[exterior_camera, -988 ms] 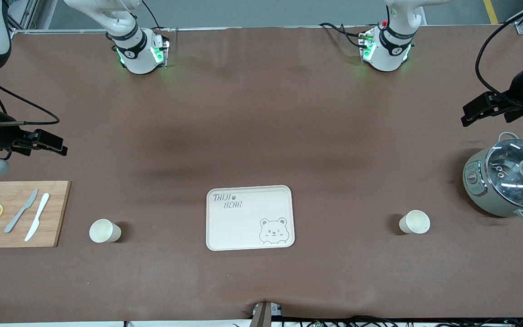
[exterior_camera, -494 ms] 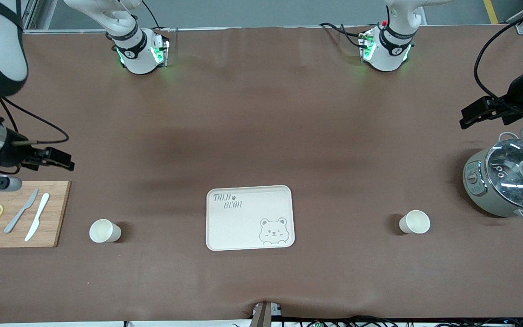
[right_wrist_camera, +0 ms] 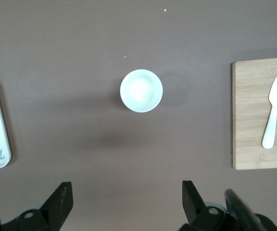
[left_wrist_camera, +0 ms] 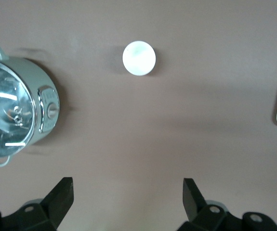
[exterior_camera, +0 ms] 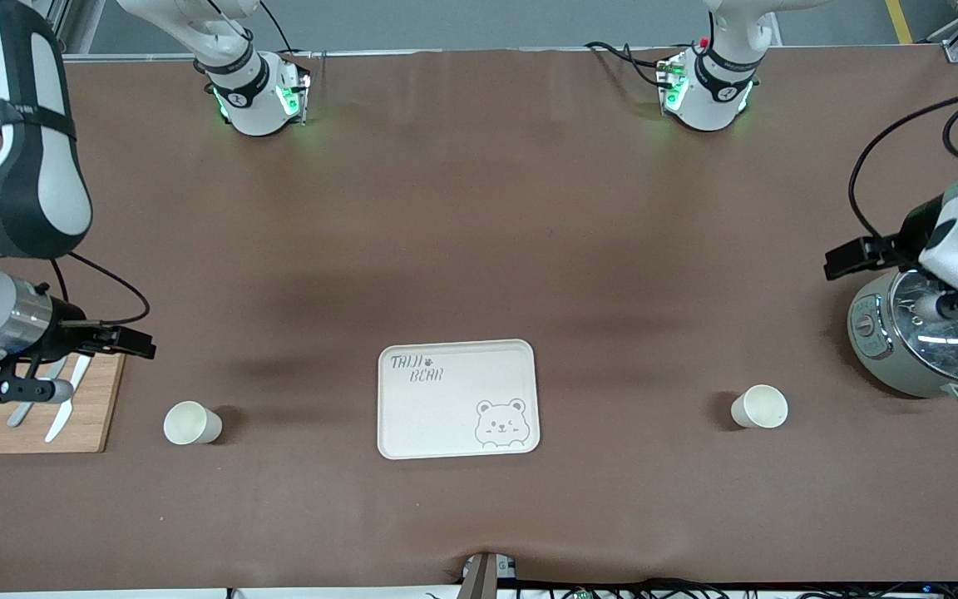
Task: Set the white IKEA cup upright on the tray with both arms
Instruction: 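Lower the right gripper to one cup while the left gripper lowers to the other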
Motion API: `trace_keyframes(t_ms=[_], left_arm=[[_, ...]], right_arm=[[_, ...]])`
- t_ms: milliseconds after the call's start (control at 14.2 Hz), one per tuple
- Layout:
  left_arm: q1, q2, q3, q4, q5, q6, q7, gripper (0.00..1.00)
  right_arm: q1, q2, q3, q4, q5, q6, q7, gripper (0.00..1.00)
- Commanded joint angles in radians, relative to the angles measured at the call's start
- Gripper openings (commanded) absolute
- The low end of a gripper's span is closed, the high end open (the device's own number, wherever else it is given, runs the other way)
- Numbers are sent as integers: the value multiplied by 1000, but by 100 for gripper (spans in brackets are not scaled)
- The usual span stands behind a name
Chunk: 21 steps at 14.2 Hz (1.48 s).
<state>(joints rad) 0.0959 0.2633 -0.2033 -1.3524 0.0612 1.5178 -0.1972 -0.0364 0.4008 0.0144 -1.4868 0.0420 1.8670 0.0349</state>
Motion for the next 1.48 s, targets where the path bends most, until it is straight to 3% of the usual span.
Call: trace_keyframes(t_ms=[0,565,1412], left_arm=[[8,51,-5,6,26,56,27,100],[41,243,-5,4,45,275,93,100],[54,491,-5,-1,103,579,114,100]], right_arm=[[-23,55,7,10,-11,58,-22,100],[-62,187,7,16,4,259,-98,100],[-56,313,9,74,-2,373,-98,100]])
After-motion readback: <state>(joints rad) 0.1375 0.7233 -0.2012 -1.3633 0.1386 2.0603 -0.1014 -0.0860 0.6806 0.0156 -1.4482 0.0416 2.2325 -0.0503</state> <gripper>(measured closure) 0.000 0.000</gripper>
